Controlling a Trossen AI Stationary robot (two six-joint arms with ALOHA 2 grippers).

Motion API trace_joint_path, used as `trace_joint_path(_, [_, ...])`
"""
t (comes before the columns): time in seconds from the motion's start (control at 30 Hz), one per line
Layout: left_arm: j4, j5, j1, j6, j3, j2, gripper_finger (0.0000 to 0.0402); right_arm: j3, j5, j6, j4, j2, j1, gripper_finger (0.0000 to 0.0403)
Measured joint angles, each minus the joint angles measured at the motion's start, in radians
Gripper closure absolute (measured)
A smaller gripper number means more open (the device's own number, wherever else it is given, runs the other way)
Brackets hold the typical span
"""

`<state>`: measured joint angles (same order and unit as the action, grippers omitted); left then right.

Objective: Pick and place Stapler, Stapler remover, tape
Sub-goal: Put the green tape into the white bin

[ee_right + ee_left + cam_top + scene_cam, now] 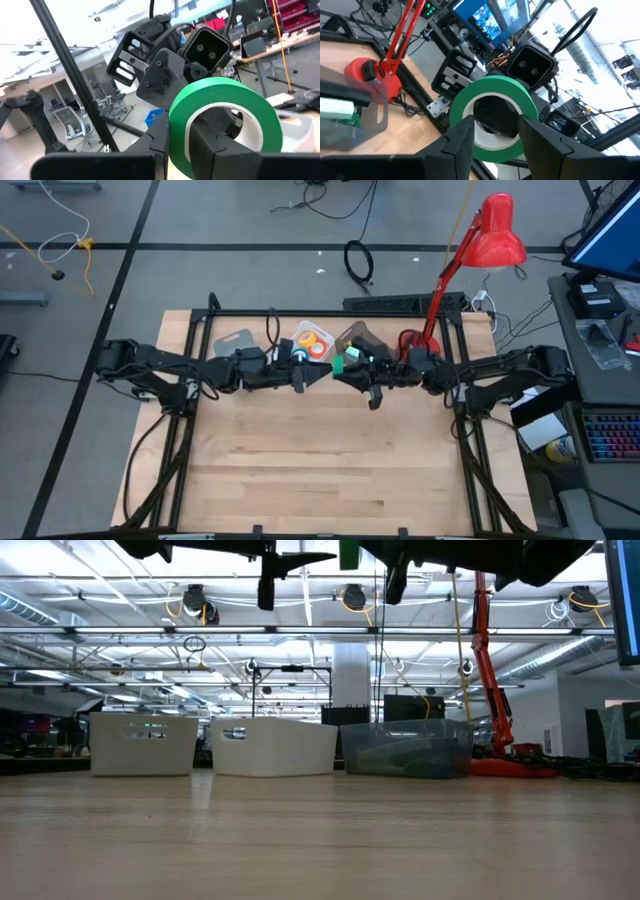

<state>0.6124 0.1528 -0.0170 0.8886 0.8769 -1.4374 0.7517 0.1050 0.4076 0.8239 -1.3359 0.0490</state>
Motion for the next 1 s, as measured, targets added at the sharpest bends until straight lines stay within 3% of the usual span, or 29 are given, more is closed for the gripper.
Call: trace_joint_path(1.0, [-0.134, -0.081, -0.001, -0.026, 0.016, 0.047, 0.0243, 0.008, 0.060, 0.034, -0.019, -0.005, 0.003, 0.0370])
